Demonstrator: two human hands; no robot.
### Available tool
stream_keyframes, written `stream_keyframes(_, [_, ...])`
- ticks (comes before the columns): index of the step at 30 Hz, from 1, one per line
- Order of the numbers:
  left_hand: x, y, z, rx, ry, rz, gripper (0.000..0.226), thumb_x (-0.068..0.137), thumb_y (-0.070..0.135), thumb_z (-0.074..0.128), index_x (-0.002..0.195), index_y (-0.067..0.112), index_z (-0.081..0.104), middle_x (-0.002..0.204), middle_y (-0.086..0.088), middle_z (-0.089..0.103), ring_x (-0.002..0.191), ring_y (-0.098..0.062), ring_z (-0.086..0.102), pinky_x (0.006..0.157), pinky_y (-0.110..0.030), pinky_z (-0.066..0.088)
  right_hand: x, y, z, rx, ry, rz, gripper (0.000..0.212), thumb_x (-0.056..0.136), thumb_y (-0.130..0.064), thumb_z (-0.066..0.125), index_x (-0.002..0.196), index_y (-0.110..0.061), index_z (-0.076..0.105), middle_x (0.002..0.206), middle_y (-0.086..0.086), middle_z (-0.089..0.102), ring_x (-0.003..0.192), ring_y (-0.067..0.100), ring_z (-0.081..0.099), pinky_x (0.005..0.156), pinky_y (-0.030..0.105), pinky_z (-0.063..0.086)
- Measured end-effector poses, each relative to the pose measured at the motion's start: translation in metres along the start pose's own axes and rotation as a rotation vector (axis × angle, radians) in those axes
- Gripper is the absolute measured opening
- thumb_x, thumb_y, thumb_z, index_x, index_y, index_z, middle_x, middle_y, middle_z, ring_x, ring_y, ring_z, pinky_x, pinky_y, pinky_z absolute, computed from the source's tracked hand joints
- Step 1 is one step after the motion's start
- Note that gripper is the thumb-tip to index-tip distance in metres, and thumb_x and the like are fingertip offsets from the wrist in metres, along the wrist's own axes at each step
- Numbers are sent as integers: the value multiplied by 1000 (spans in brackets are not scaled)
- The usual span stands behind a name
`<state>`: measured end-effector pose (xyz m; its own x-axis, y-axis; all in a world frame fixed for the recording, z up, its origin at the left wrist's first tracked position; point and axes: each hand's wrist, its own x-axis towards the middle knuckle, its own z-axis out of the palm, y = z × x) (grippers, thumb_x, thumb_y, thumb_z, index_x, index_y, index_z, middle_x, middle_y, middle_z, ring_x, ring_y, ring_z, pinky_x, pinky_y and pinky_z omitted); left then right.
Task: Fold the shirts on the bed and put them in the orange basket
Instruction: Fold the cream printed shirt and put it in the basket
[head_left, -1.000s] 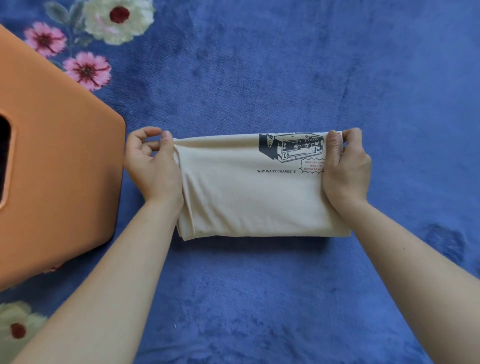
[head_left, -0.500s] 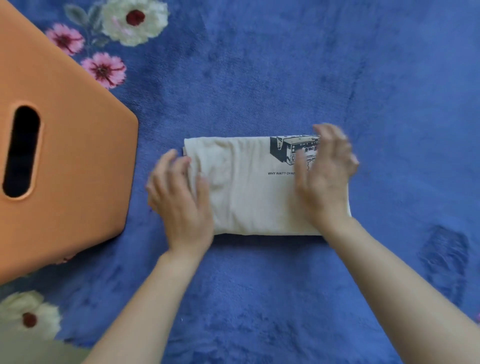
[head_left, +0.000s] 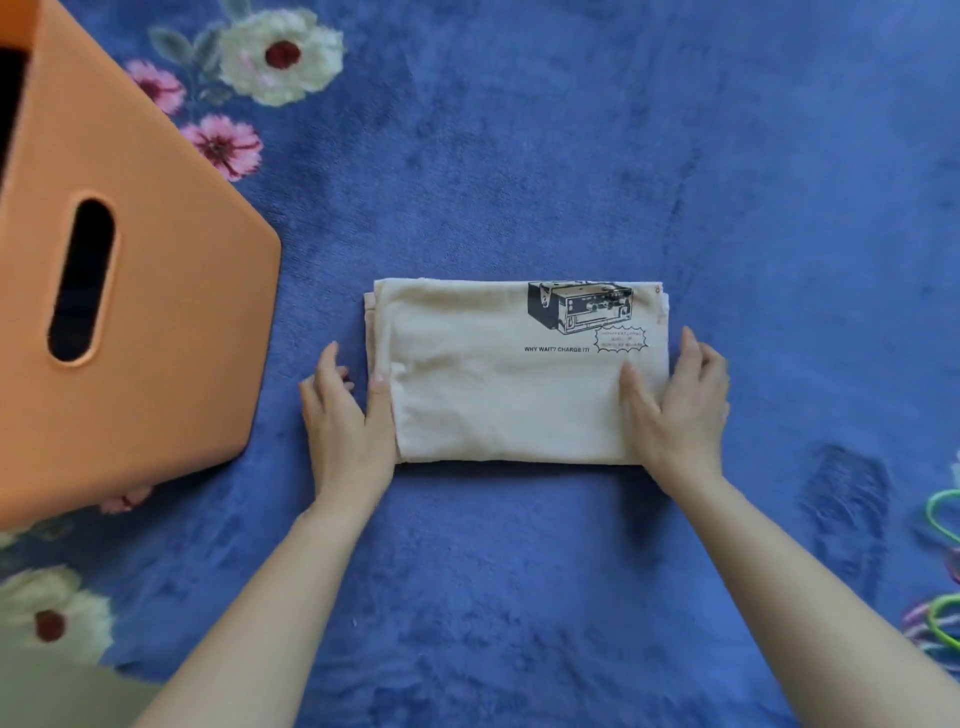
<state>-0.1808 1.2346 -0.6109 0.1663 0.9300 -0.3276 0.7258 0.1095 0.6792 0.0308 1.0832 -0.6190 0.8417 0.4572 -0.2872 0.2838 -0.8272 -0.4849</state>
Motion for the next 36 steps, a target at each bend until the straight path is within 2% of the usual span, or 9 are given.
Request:
stream_keyframes(4, [-7, 14, -4, -166, -136, -202, 62, 85, 36, 67, 136, 13, 41, 118, 3, 55, 108, -15, 56, 91, -32, 48, -6, -3, -17, 352, -122, 324, 59, 82, -40, 69, 126, -9, 47, 109, 2, 56, 103, 21, 56, 84, 33, 44])
stream_keyframes(7, [-6, 30, -11, -480, -277, -438, 32, 84, 12, 67, 114, 10, 56, 103, -1, 67, 84, -13, 65, 64, -22, 52, -3, -12, -32, 580, -300, 448, 34, 81, -18, 71, 112, -7, 61, 100, 3, 68, 83, 19, 65, 63, 27, 49])
stream_keyframes(9, [-13, 41, -24, -711, -393, -603, 17, 85, 4, 61, 101, 7, 63, 82, -2, 72, 67, -12, 67, 53, -19, 52, -5, -18, -46, 678, -445, 477, 22, 83, -13, 66, 105, -11, 67, 101, 6, 72, 82, 22, 67, 65, 29, 52])
stream_keyframes(14, [-58, 56, -86, -869, -600, -594, 33, 78, -8, 55, 103, 11, 64, 97, -5, 73, 84, -21, 68, 61, -27, 56, -46, -42, -103, 728, -659, 377, 29, 88, -12, 58, 114, -21, 65, 110, 4, 71, 101, 26, 67, 86, 41, 52])
stream_keyframes(20, [-115, 80, -182, -890, -709, -445, 79, 51, 0, 71, 127, 12, 54, 116, -11, 68, 105, -28, 65, 79, -38, 57, -103, -94, -172, 755, -753, 235, 27, 89, -16, 60, 115, -20, 66, 110, 3, 71, 93, 21, 69, 69, 32, 56])
stream_keyframes(26, [-115, 105, -277, -853, -657, -273, 75, 58, 4, 78, 127, 17, 52, 114, -6, 69, 104, -23, 66, 82, -36, 55, -128, -191, -201, 668, -721, 32, 26, 90, -17, 59, 113, -24, 67, 110, 2, 71, 90, 19, 69, 62, 29, 54])
stream_keyframes(28, [-103, 107, -310, -879, -616, -251, 51, 70, 11, 73, 118, 19, 58, 108, -2, 72, 98, -19, 69, 80, -33, 57, -134, -230, -202, 636, -698, -33, 25, 91, -15, 57, 112, -23, 67, 109, 4, 71, 90, 20, 68, 63, 30, 54])
stream_keyframes(32, [-64, 100, -356, -940, -519, -331, 26, 90, 30, 55, 113, 22, 63, 113, -5, 70, 108, -26, 64, 100, -50, 43, -136, -308, -186, 515, -647, -143, 28, 90, -11, 54, 106, -28, 69, 106, 3, 72, 92, 22, 67, 83, 44, 53])
stream_keyframes(36, [-14, 73, -389, -1087, -301, -510, 18, 94, 13, 48, 105, 14, 61, 104, -9, 69, 105, -27, 62, 100, -46, 44, -137, -393, -142, 307, -551, -254, 25, 87, -11, 56, 100, -28, 68, 94, -1, 69, 80, 16, 63, 70, 32, 51])
